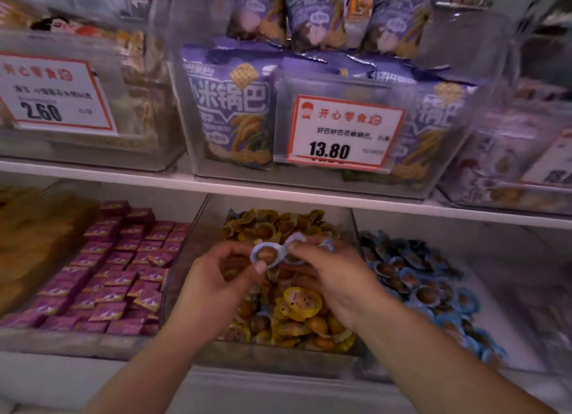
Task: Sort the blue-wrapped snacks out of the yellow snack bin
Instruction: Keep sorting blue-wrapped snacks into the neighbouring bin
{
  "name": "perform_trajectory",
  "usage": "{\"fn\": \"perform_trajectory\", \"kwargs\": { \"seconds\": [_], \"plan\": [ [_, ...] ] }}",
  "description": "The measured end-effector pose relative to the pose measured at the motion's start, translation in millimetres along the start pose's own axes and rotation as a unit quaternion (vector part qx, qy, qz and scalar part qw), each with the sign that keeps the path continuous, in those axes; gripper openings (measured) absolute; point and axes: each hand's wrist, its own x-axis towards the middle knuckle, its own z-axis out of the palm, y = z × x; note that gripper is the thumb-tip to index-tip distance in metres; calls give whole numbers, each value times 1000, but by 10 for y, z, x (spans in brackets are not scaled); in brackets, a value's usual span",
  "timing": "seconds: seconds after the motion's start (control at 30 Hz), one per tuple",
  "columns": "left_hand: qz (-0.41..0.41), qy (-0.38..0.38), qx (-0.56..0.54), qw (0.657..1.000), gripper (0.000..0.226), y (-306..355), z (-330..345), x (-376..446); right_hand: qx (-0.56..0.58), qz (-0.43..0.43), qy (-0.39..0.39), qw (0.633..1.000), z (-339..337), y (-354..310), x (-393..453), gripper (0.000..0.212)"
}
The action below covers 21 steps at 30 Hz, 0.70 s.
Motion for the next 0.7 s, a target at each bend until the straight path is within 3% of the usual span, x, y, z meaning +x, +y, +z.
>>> {"fn": "perform_trajectory", "kwargs": {
  "seconds": [0.1,0.13,0.23,0.3,0.4,0.53,0.6,0.7],
  "plan": [
    [20,46,19,999,14,45,7,-21,-28,-38,29,998,-35,-52,23,5],
    [33,56,27,997,15,69,17,-35,3,-22,8,1000,-37,-89,3,1],
    [100,63,63,991,19,178,80,-127,94,76,-96,988,-14,-164,-104,35],
    [149,48,98,983,23,242,134,-186,131,107,-141,975,41,-201,-198,36],
    [194,11,119,974,21,329,153,-213,124,69,-100,985,80,-217,-274,30],
    [122,-33,44,991,29,314,46,-170,53,-23,-40,998,-169,-349,-319,4],
    [55,-53,119,990,30,213,-31,-132,20,-44,-55,997,-424,-468,-325,5],
    [-6,-145,277,950,24,76,-59,-118,-85,-54,-42,994,-848,-593,-320,15]
  ]
}}
